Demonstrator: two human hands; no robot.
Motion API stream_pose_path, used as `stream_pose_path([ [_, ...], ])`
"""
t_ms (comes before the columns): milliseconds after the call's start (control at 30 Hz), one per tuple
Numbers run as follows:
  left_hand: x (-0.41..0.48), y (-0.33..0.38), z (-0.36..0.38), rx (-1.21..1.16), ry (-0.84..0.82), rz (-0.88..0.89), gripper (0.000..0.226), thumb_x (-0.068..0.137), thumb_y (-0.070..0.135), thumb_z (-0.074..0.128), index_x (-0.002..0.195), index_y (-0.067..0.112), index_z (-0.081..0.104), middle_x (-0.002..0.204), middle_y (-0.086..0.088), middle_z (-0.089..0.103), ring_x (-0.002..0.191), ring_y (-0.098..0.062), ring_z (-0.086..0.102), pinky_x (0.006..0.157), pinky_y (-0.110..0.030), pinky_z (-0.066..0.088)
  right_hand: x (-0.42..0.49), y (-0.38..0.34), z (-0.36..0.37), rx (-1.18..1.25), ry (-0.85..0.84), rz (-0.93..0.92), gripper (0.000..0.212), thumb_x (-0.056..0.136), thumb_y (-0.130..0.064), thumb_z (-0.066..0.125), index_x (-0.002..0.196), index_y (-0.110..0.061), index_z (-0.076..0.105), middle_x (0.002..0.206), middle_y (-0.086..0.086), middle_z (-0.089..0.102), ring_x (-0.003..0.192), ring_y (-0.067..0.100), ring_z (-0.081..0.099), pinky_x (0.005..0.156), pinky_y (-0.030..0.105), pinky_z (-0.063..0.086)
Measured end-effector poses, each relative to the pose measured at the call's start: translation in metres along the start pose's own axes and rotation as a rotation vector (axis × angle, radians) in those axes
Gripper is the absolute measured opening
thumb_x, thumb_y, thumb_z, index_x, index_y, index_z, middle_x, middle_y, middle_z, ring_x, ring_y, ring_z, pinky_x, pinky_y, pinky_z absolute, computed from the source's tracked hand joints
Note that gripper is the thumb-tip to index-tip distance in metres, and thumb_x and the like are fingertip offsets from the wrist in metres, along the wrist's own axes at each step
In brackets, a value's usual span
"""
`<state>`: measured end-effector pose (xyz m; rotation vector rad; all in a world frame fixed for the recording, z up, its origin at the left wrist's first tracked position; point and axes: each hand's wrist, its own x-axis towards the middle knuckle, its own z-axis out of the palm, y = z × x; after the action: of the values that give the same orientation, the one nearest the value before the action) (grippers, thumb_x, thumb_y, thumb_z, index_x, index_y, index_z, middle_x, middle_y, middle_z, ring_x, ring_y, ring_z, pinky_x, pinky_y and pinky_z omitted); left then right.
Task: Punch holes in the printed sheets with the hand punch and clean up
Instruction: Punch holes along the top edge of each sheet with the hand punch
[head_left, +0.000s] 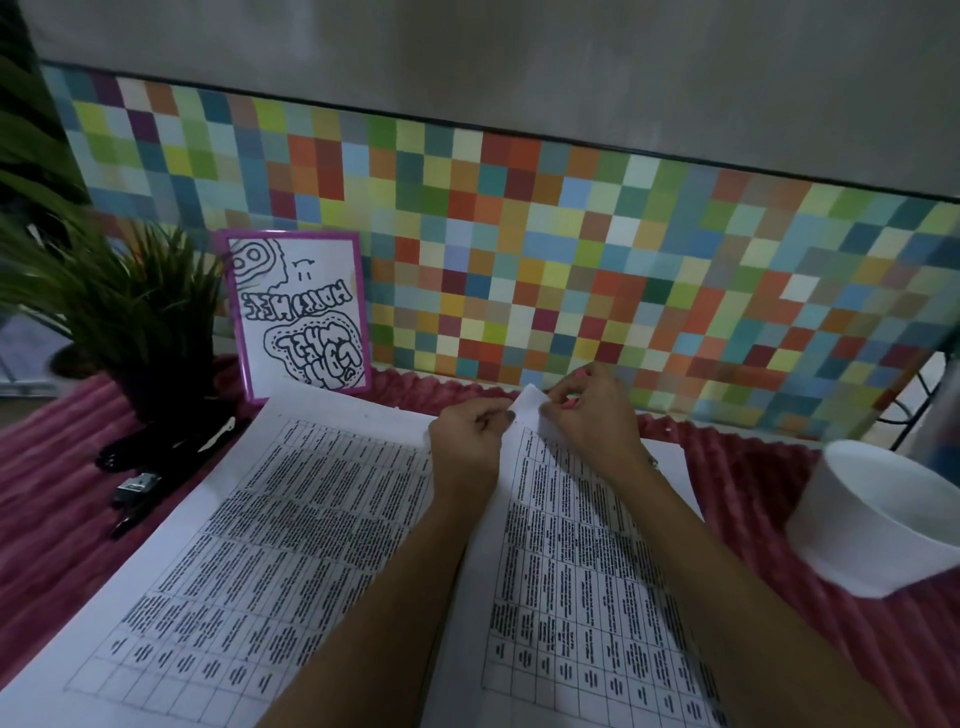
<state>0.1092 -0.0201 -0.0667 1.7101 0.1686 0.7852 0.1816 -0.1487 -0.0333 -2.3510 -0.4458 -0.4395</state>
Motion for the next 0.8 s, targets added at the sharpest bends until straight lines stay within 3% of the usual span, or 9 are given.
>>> stream_pose_path([
  [100,0.0,0.0,0.0,-0.03,0.001,-0.007,0.015,0.085,0.003,0.069,0.099,0.004,0.075,0.083,0.001,0.073,0.081,-0.017,0.07,0.082,-0.034,0.057,0.002,0.001,-0.002,0.011,0.011,-0.031,0.009,0.078,-0.008,0.072,0.077,-0.017,0.072,0.093,-0.004,0.051,0.096,0.023,0.055,0.072,0.03,0.046],
  [267,0.0,-0.002,0.001,-0.019,-0.006,0.017,0.017,0.086,0.005,0.069,0.102,0.005,0.074,0.085,0.001,0.073,0.083,-0.016,0.071,0.082,-0.034,0.058,0.001,-0.001,-0.007,0.061,-0.014,-0.055,0.017,0.077,-0.009,0.077,0.067,-0.016,0.065,0.087,-0.003,0.05,0.088,0.019,0.055,0.078,0.035,0.05],
  [433,0.0,-0.002,0.002,0.004,-0.074,0.074,0.02,0.09,0.009,0.065,0.108,0.004,0.072,0.094,-0.004,0.075,0.088,-0.015,0.07,0.084,-0.036,0.057,0.004,-0.003,-0.012,0.056,-0.05,-0.052,0.008,0.081,-0.008,0.071,0.08,-0.015,0.067,0.099,0.008,0.06,0.091,0.025,0.06,0.08,0.037,0.051],
  [533,0.0,-0.001,0.002,-0.006,-0.078,0.084,0.022,0.09,0.008,0.064,0.111,0.006,0.072,0.097,-0.002,0.075,0.09,-0.012,0.07,0.084,-0.03,0.057,0.002,-0.006,-0.01,0.053,-0.036,-0.047,0.013,0.081,-0.007,0.069,0.092,-0.01,0.076,0.092,-0.002,0.058,0.088,0.021,0.058,0.078,0.036,0.051],
  [700,-0.001,0.001,0.002,-0.033,-0.048,0.037,0.027,0.088,0.007,0.068,0.115,0.004,0.068,0.108,-0.006,0.073,0.098,-0.01,0.069,0.092,-0.02,0.053,0.002,-0.001,-0.005,0.069,0.059,0.008,0.017,0.079,-0.018,0.077,0.093,-0.009,0.077,0.09,-0.004,0.051,0.084,0.015,0.053,0.073,0.028,0.043],
  [800,-0.002,0.001,0.002,-0.032,-0.036,0.036,0.027,0.087,0.007,0.068,0.114,0.004,0.068,0.108,-0.006,0.073,0.099,-0.009,0.069,0.093,-0.019,0.052,0.002,0.001,-0.001,0.122,0.105,0.055,0.022,0.075,-0.018,0.079,0.092,-0.004,0.074,0.082,-0.014,0.05,0.076,0.008,0.054,0.072,0.032,0.049],
])
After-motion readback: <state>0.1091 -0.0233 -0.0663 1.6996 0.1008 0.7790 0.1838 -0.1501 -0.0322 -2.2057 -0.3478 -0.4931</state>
